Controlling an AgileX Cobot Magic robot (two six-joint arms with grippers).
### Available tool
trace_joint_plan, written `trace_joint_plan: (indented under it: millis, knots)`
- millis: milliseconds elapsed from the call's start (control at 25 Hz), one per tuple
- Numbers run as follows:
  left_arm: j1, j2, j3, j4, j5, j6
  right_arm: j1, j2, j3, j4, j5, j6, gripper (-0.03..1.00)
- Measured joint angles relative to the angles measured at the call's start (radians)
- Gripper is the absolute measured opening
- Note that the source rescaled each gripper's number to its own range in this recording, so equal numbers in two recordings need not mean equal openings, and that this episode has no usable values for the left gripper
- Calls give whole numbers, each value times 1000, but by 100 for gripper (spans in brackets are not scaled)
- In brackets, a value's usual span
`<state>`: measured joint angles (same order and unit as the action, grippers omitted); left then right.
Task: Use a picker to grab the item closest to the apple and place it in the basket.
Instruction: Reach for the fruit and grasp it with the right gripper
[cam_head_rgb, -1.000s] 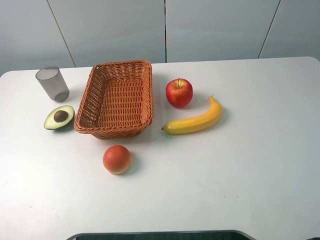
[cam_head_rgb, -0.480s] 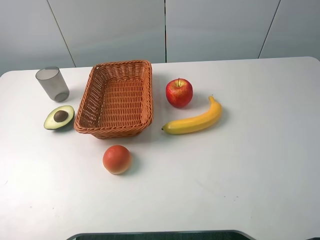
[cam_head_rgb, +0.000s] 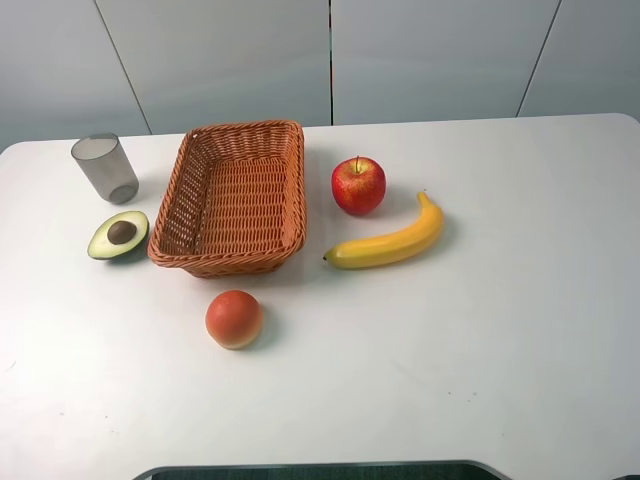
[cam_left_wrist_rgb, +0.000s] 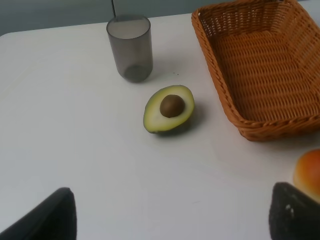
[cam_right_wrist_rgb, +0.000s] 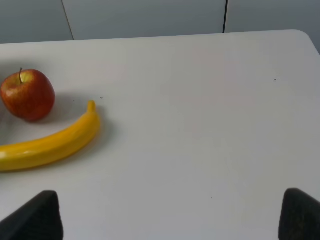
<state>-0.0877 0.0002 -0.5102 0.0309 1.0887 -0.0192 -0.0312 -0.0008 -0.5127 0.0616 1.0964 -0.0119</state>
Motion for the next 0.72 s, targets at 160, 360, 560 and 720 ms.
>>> trace_joint_plan:
  millis: [160,360,560,720]
  knots:
    - [0,0,0,0,0,0,0,0,0,0,0,0,88]
    - [0,0,0,0,0,0,0,0,0,0,0,0,88]
    - [0,0,0,0,0,0,0,22,0,2,-2,-2,88]
    - [0,0,0,0,0,0,0,177,-34,8,-7,-73,88]
